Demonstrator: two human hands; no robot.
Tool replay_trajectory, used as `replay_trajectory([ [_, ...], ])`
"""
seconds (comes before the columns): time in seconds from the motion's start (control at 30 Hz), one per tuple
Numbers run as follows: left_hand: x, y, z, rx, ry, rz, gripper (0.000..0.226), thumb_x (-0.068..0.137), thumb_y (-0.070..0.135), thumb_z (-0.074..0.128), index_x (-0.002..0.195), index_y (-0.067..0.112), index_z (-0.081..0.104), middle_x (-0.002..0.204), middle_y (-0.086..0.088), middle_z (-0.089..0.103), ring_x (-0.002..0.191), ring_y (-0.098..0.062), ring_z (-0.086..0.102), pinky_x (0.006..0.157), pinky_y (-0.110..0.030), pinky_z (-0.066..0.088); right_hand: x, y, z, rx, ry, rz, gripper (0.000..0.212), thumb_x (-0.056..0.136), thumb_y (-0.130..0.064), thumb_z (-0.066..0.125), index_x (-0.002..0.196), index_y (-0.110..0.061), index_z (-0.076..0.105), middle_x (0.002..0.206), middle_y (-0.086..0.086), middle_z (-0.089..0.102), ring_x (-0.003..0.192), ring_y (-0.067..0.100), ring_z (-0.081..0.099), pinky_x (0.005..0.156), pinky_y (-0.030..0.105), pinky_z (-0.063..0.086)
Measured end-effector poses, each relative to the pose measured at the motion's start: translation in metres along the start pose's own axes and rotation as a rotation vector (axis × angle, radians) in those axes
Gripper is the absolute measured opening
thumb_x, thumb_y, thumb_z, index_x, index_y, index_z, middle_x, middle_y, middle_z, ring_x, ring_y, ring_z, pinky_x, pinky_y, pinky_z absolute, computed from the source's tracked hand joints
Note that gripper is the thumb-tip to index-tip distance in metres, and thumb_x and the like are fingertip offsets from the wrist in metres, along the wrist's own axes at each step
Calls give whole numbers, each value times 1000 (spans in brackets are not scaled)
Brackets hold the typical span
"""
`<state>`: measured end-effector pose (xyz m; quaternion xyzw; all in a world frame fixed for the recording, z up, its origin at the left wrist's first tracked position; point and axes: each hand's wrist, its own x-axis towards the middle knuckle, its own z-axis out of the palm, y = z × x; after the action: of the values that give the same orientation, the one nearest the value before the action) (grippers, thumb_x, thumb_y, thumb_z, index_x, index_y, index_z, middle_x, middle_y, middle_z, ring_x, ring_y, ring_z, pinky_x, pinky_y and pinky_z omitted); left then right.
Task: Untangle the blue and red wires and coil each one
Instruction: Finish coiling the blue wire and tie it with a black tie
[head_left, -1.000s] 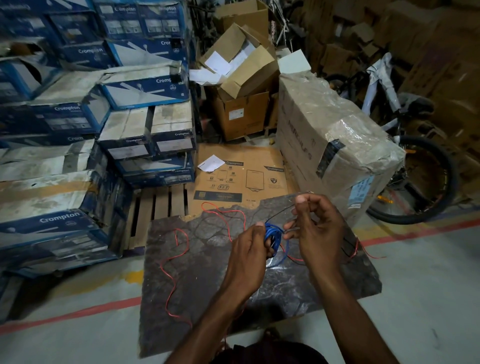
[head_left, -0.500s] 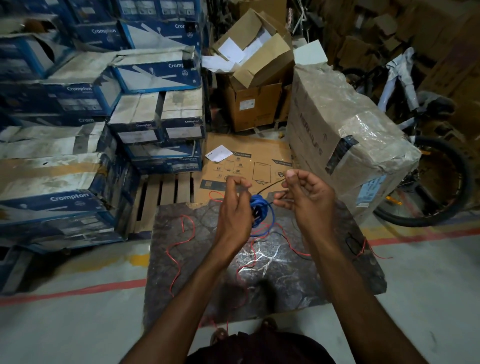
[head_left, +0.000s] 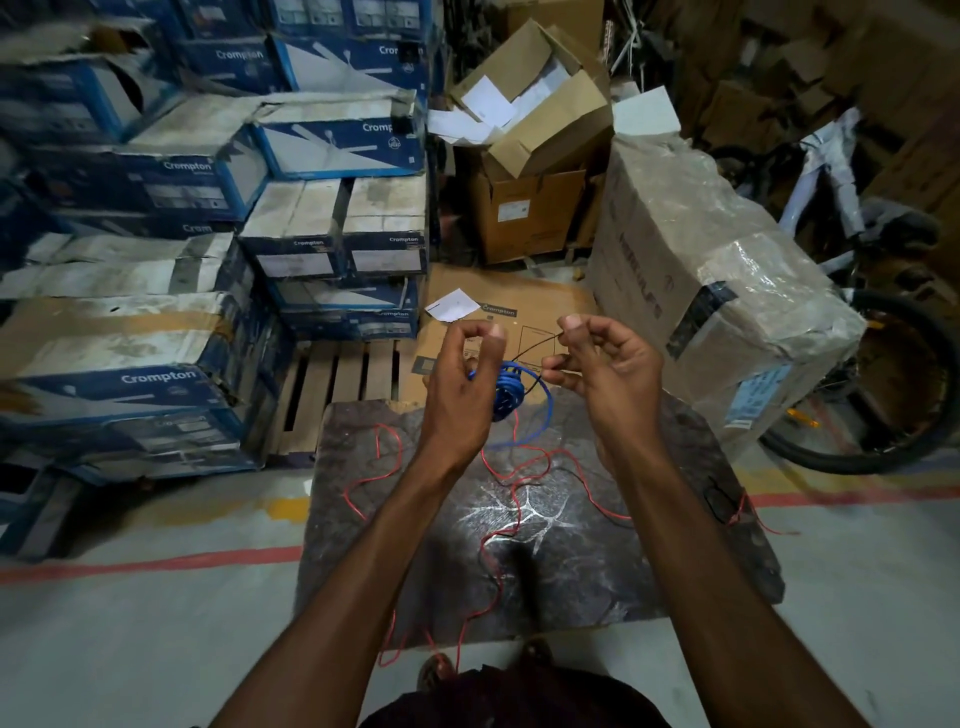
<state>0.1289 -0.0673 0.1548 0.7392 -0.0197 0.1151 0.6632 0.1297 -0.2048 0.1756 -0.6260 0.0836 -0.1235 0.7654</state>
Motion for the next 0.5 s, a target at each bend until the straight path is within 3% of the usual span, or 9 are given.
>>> replay_trajectory([
  [0.13,6,1,-1,-84,-51,11,11,93,25,70,89,18,76,92,5,77,90,-8,71,78,-22,52,0,-1,2,17,-22,10,7,99,-10,67,95,-5,70,94,17,67,60,12,70,59,25,60],
  [0.27,9,-1,-2,-145,-34,-69,2,87,19,77,87,17,78,88,6,77,85,-6,70,78,-19,51,-1,-1,1,28,-41,15,6,98,-9,68,95,-6,72,88,12,69,62,12,70,60,25,60],
  [0.5,9,-1,-2,-225,-108,-304,17,85,24,76,88,6,77,83,0,74,72,-10,62,69,-22,47,1,3,-2,8,-57,5,9,96,-10,70,102,-3,73,83,9,70,65,11,69,64,24,60],
])
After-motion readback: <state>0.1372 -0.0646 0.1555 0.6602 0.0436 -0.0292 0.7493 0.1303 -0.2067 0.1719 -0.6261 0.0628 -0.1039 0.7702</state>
